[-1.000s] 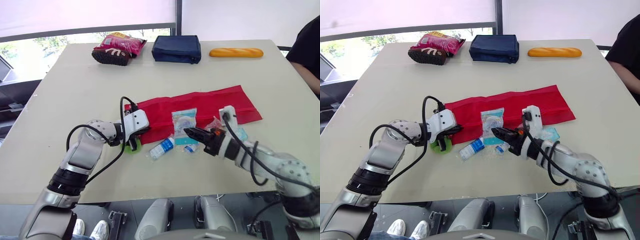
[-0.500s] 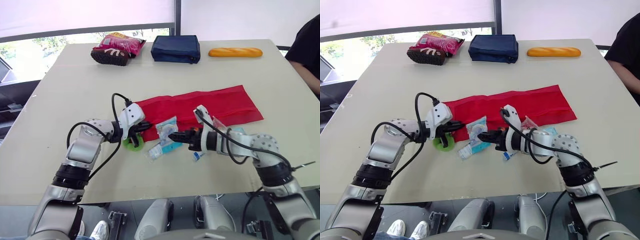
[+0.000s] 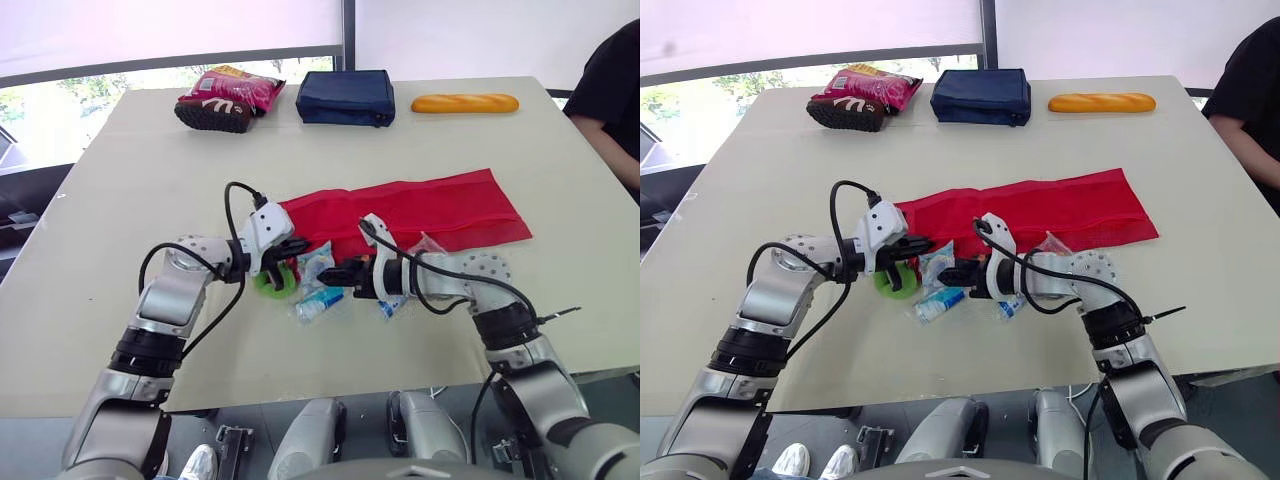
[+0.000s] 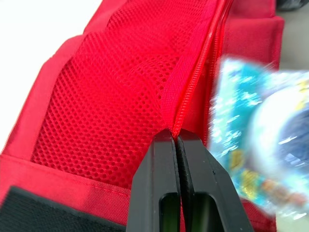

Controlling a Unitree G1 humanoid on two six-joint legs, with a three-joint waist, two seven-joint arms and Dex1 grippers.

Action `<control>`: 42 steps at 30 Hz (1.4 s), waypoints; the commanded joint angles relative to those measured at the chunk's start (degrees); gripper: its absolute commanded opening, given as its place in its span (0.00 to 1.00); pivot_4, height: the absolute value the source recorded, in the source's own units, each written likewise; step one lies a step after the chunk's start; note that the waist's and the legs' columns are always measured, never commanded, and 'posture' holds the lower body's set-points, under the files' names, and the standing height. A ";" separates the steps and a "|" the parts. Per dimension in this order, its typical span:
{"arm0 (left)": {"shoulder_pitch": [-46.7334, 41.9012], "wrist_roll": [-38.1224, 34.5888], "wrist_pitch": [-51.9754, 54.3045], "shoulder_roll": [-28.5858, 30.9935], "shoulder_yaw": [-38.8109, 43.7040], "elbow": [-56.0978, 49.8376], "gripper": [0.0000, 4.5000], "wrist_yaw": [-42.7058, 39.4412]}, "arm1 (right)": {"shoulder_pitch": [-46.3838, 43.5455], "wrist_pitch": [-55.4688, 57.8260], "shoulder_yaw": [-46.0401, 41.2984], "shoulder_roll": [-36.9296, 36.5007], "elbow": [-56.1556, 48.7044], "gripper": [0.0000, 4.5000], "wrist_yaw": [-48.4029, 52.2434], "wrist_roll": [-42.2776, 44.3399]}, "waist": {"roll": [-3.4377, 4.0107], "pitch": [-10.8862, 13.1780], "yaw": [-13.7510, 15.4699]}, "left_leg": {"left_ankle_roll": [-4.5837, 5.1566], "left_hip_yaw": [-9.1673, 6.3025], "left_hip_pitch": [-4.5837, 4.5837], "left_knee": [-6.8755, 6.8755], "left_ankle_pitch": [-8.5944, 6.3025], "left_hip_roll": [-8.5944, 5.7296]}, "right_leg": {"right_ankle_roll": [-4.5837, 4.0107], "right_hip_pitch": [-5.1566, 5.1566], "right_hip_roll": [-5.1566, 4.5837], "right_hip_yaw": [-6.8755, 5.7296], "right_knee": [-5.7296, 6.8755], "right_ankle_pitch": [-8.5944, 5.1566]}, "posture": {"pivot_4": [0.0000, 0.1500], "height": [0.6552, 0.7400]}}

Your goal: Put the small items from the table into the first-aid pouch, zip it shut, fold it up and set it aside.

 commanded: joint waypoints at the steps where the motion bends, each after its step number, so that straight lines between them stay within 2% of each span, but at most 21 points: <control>1: 1.50 -0.77 -2.01 0.87 1.07 -4.33 0.00 -0.26 | -2.70 -1.04 -4.13 2.03 4.16 0.02 1.61 -3.73 | 0.01 0.00 -0.04 | 0.00 0.00 0.00 0.00 0.00 0.00 | 0.00 0.00 0.00 0.00 0.01 0.00 | 1.00 0.99; 10: 4.91 0.11 -4.73 3.12 0.32 -6.21 0.00 -1.62 | -8.54 -3.11 -13.83 7.13 11.92 0.02 4.98 -10.11 | 0.03 0.00 -0.13 | -0.01 0.03 0.00 -0.01 0.01 -0.01 | -0.01 -0.04 0.01 0.03 0.05 0.00 | 1.00 0.99; 13: 5.22 -0.25 -5.80 3.06 0.17 -6.38 0.00 -1.72 | -9.06 -4.55 -15.55 8.68 11.94 0.02 6.29 -12.77 | 0.03 0.00 -0.16 | -0.02 0.03 0.01 -0.01 0.01 -0.01 | -0.01 -0.05 0.01 0.03 0.06 0.00 | 1.00 0.99; 20: 4.44 -1.28 -4.56 1.56 -0.27 -7.02 0.00 -1.65 | -8.00 -12.22 -19.58 17.49 9.82 0.02 6.60 -17.14 | 0.04 0.01 -0.29 | -0.04 0.02 0.01 -0.02 0.02 -0.01 | -0.01 -0.07 0.02 0.04 0.08 0.00 | 1.00 0.99; 26: 2.79 -1.37 -4.02 -0.22 -0.34 -5.84 0.00 -1.37 | -6.73 -17.54 -18.99 22.62 7.71 0.02 7.09 -20.72 | 0.05 0.01 -0.24 | -0.05 0.02 0.01 -0.01 0.02 -0.06 | -0.01 -0.08 0.00 0.04 0.09 0.00 | 1.00 0.99; 30: 2.15 -1.23 -3.39 -1.08 -0.27 -5.01 0.00 -1.12 | -6.04 -23.29 -20.82 26.38 6.82 0.02 5.56 -19.33 | 0.05 0.01 -0.50 | -0.08 0.02 0.02 -0.02 0.04 -0.06 | -0.01 -0.10 0.02 0.06 0.11 -0.01 | 1.00 0.99; 36: 1.47 -1.01 -3.52 -1.87 -0.65 -4.18 0.00 -0.84 | -4.57 -24.05 -17.63 25.48 4.29 0.02 6.97 -19.44 | 0.05 0.01 -1.26 | -0.09 0.01 0.02 -0.04 0.05 -0.06 | -0.02 -0.11 0.02 0.07 0.11 -0.01 | 1.00 0.99; 37: 1.27 -0.95 -3.63 -1.98 -0.66 -3.89 0.00 -0.78 | -4.24 -23.20 -16.39 24.75 3.72 0.20 7.40 -19.91 | 0.05 0.01 -1.31 | -0.10 0.01 0.02 -0.06 0.05 -0.06 | -0.02 -0.13 0.02 0.07 0.11 -0.01 | 1.00 0.99; 39: 0.81 -0.76 -4.08 -2.02 -0.63 -3.11 0.00 -0.59 | -3.75 -21.16 -14.47 23.33 2.81 0.28 7.99 -20.38 | 0.05 0.01 -1.39 | -0.10 0.01 0.02 -0.06 0.06 -0.05 | -0.02 -0.13 0.03 0.06 0.11 -0.01 | 1.00 0.99; 41: -0.20 -0.34 -4.93 -1.80 -0.27 -1.15 0.00 -0.34 | -2.87 -19.63 -12.35 21.59 1.38 0.49 8.59 -21.86 | 0.05 0.01 -1.42 | -0.11 0.01 0.02 -0.06 0.06 -0.05 | -0.02 -0.14 0.03 0.07 0.12 -0.01 | 1.00 0.99; 42: -0.89 0.17 -5.72 -1.50 -0.02 0.43 0.00 -0.14 | -2.27 -18.48 -11.31 20.34 0.61 0.54 8.94 -22.73 | 0.05 0.01 -1.42 | -0.11 0.01 0.02 -0.06 0.06 -0.05 | -0.02 -0.15 0.03 0.08 0.12 -0.01 | 1.00 0.99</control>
